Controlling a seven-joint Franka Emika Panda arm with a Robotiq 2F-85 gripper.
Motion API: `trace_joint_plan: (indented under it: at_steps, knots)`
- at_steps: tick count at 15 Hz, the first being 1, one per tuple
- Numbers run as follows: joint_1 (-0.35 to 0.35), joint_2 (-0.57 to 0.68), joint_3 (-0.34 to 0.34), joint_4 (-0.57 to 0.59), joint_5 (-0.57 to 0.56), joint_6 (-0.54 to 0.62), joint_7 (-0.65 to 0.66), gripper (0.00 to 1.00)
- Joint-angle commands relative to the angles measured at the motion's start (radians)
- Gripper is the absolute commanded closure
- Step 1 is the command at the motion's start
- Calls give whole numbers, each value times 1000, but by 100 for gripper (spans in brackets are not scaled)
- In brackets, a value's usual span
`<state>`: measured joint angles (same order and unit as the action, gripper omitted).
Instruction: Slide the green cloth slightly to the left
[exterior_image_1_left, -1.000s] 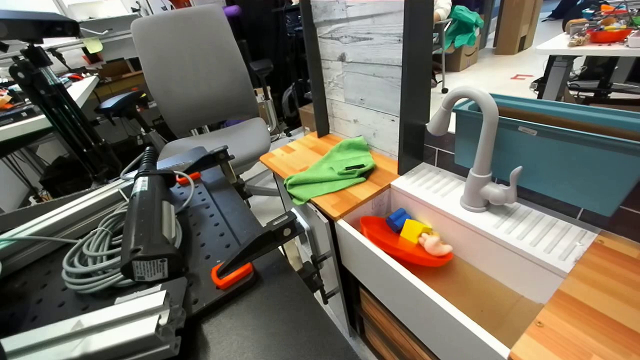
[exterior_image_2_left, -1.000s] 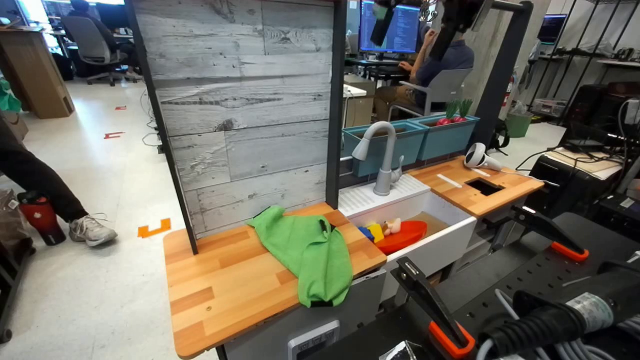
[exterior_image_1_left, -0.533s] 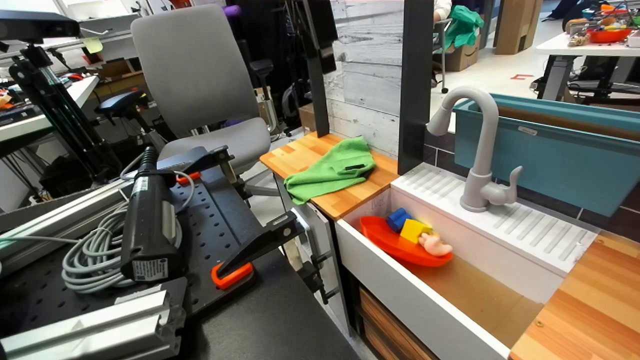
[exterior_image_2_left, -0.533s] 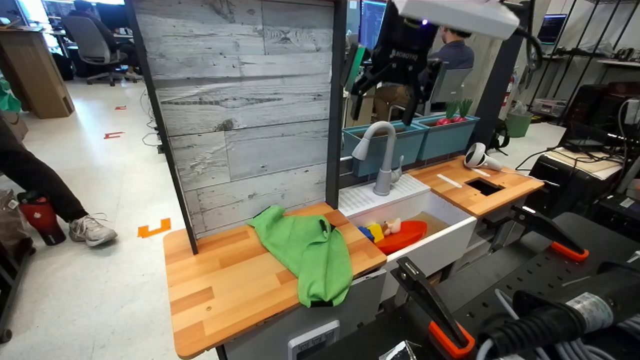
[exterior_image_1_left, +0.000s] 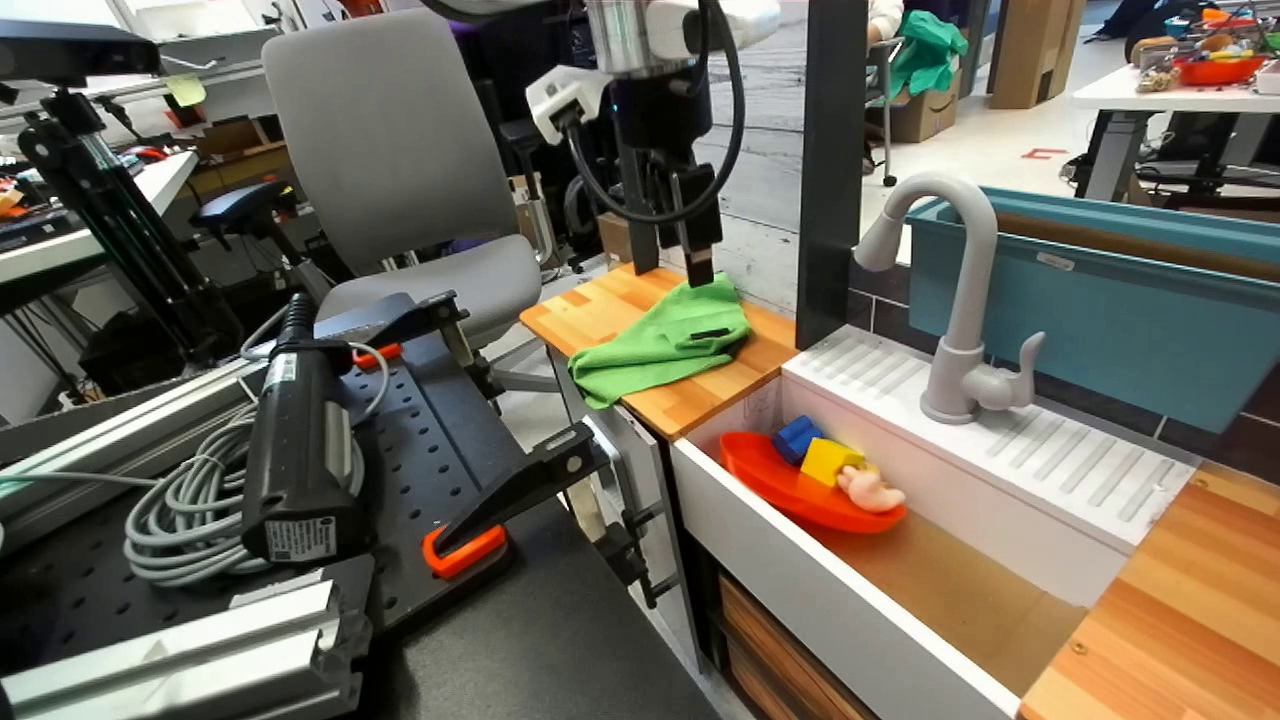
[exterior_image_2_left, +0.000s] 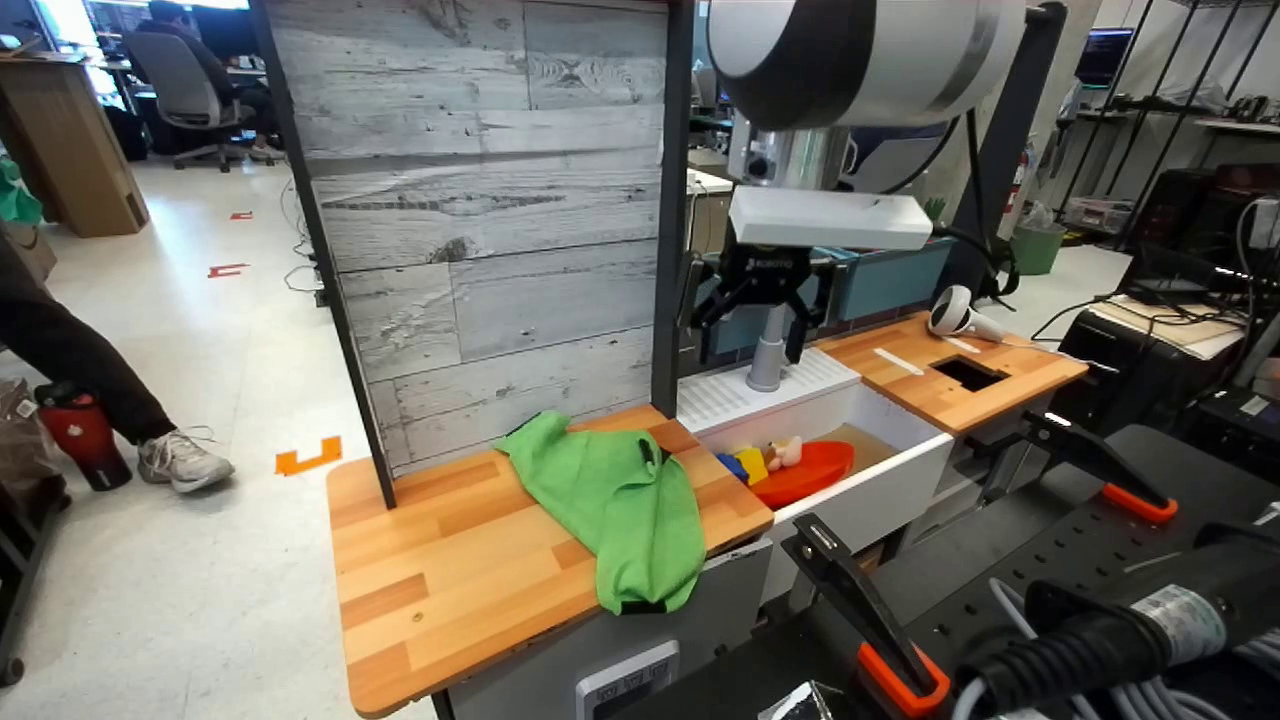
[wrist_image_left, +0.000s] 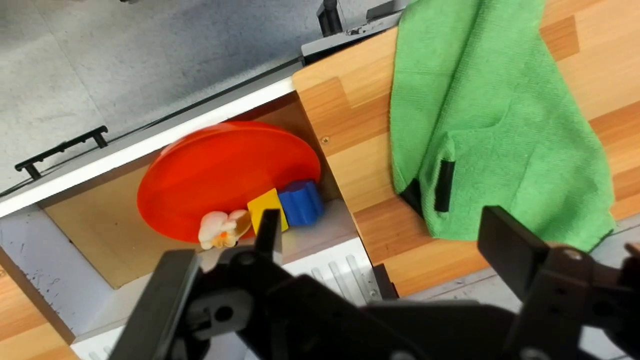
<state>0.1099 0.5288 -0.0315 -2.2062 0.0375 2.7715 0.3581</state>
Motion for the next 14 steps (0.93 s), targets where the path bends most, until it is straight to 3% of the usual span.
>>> trace_joint_plan:
  at_steps: [1,8,11,14]
  knots:
    - [15,22,-12,12,17,-2,-11,0]
    - [7,31,-29,18,41,9,17,0]
    - [-17,63,1,39,85,-3,-8,0]
    - [18,104,-12,64,81,-11,14,0]
